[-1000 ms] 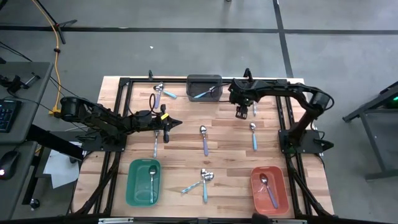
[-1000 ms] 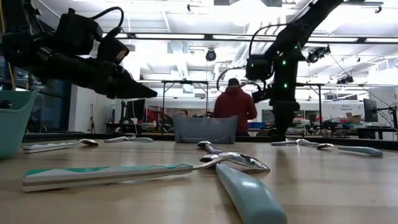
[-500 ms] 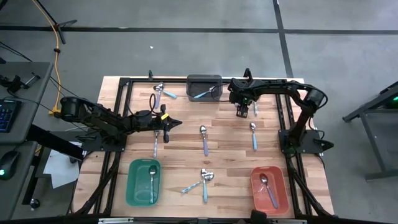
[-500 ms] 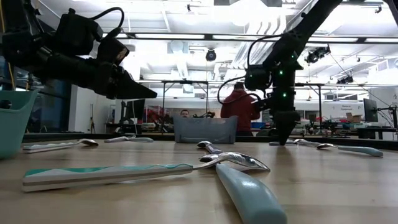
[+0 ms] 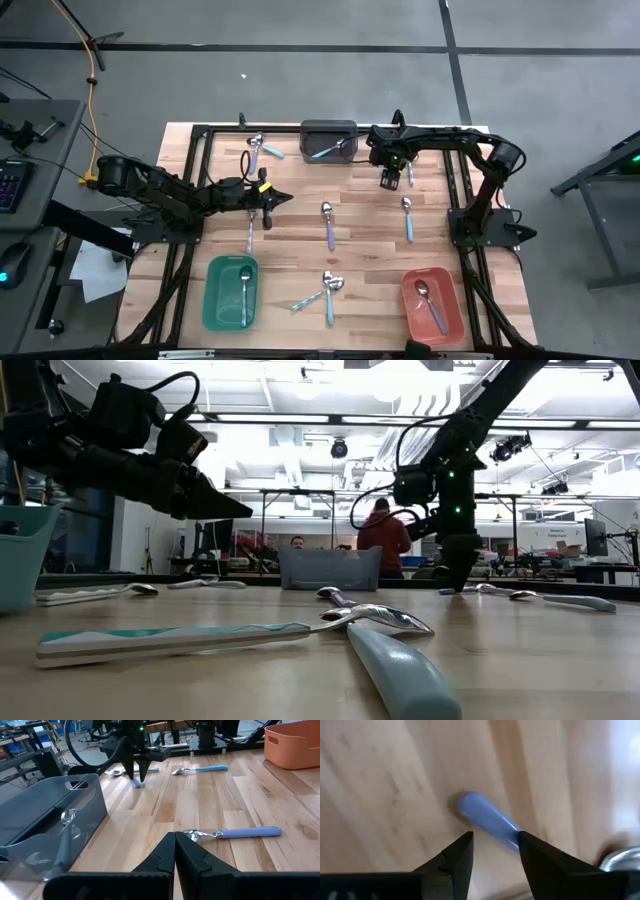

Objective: Sort silverware by color (type)
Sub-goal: Put the purple spoon into the orange bin

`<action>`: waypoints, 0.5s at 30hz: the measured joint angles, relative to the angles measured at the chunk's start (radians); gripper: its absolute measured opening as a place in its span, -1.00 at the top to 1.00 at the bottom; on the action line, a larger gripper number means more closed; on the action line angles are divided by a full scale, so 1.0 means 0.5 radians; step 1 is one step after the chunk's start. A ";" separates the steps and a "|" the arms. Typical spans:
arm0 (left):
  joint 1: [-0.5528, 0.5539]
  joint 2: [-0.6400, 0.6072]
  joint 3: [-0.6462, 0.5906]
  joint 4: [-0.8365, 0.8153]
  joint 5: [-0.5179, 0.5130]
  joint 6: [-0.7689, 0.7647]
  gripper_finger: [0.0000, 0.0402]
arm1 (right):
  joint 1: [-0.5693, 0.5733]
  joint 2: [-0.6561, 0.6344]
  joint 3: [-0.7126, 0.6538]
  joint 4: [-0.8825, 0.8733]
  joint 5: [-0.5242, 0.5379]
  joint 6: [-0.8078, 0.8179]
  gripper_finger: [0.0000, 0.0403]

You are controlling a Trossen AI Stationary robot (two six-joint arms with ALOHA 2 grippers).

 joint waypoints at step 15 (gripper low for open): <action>0.000 -0.001 0.000 -0.001 0.000 0.000 1.00 | 0.218 0.051 0.165 -0.165 0.180 -0.239 0.03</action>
